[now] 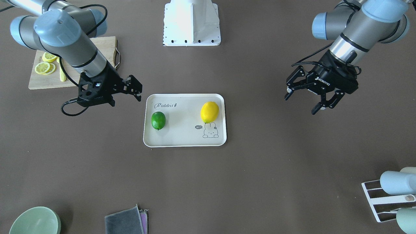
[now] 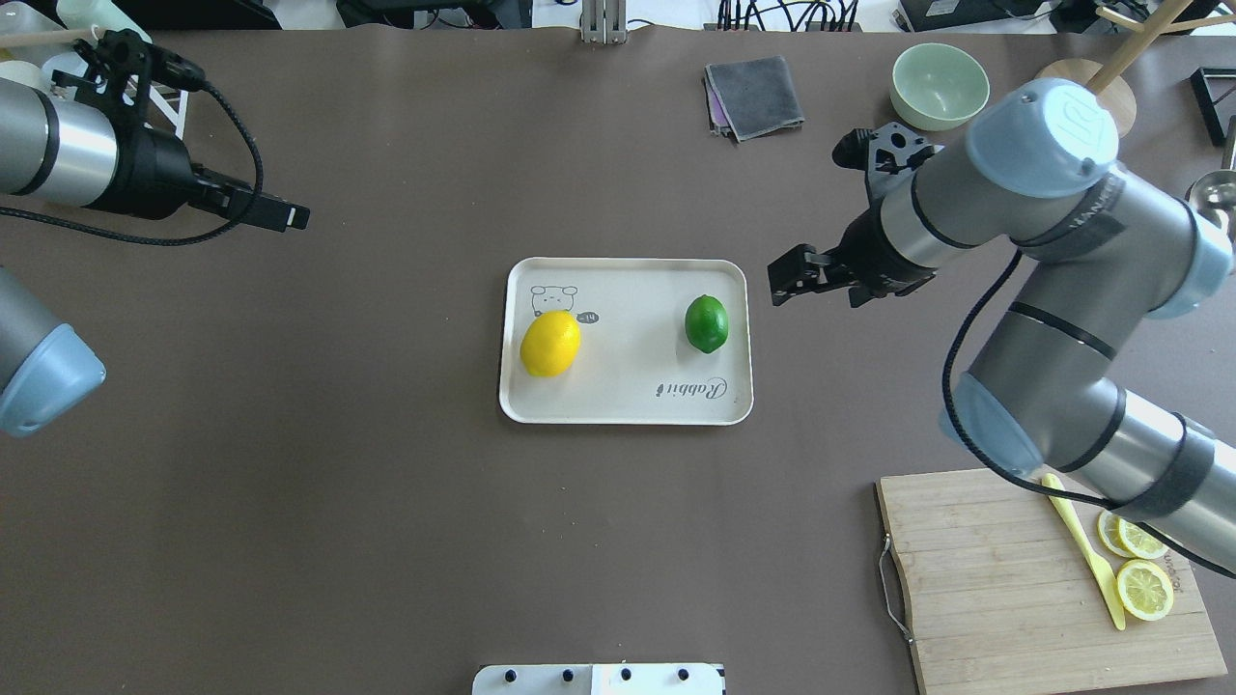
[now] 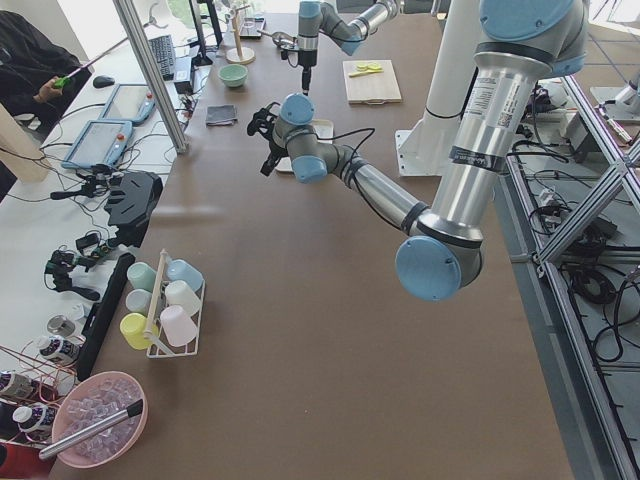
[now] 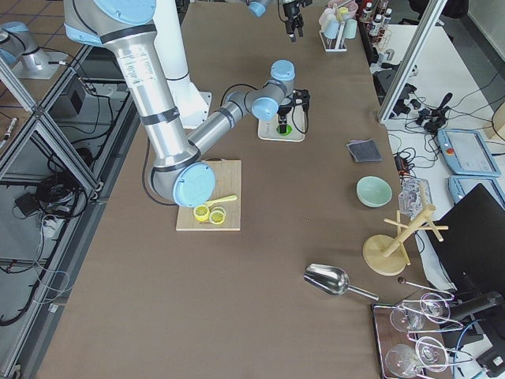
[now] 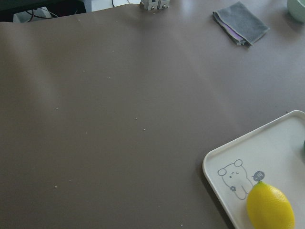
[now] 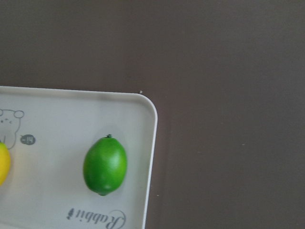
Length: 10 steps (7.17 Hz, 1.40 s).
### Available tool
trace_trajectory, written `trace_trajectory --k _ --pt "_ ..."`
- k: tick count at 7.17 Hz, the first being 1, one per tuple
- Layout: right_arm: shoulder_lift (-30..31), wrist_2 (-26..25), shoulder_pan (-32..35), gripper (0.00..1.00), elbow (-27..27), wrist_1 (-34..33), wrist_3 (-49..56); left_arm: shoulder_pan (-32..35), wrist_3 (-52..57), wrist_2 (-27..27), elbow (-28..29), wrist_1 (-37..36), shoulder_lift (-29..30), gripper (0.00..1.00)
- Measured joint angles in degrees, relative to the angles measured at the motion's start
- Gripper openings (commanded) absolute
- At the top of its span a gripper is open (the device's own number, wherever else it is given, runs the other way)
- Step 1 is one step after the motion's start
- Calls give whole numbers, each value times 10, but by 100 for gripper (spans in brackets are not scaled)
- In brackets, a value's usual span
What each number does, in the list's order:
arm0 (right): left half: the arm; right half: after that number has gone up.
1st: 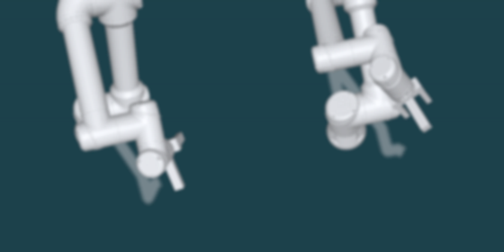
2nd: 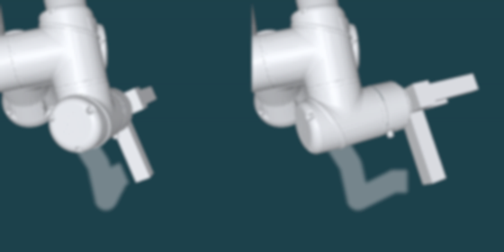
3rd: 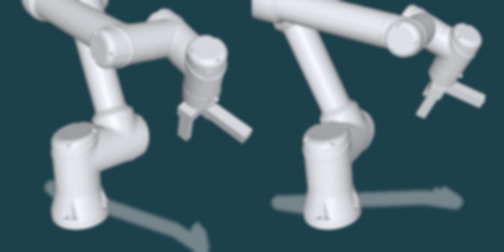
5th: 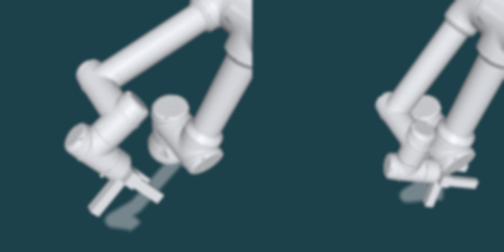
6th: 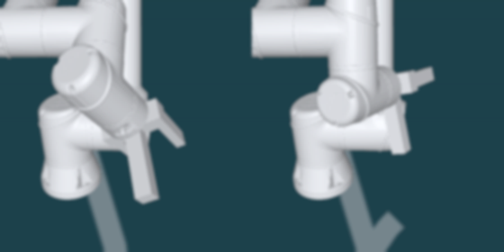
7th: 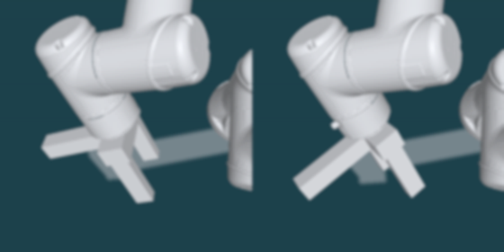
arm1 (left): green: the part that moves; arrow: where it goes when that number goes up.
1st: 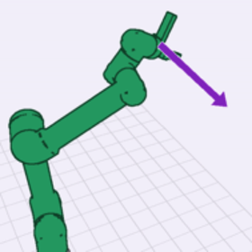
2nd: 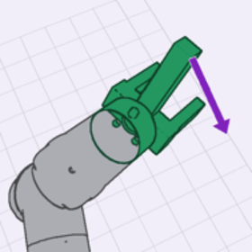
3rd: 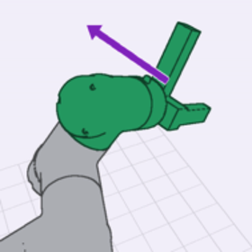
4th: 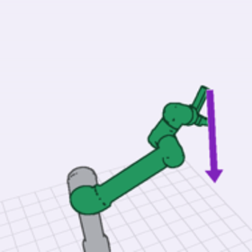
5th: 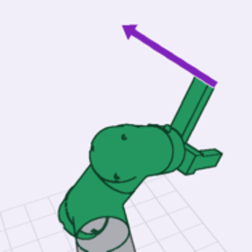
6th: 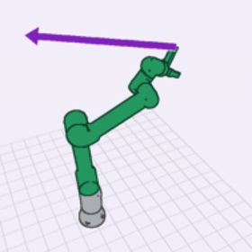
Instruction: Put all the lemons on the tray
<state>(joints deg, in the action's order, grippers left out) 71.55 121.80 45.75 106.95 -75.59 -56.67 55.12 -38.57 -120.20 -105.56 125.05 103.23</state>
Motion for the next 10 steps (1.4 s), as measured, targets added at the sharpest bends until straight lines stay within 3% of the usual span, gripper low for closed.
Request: trace_trajectory --k 3,5,8,10 --pt "110 -4 87 100 22 1 56 26 7 3 25 3 -24 98" --pt "143 5 131 100 19 0 85 54 26 -3 36 0 -75 98" --pt "192 76 260 100 -18 -48 361 151 179 -16 41 -66 -121 98" --pt "226 84 346 100 -59 -82 541 245 251 -72 43 -141 -128 98"
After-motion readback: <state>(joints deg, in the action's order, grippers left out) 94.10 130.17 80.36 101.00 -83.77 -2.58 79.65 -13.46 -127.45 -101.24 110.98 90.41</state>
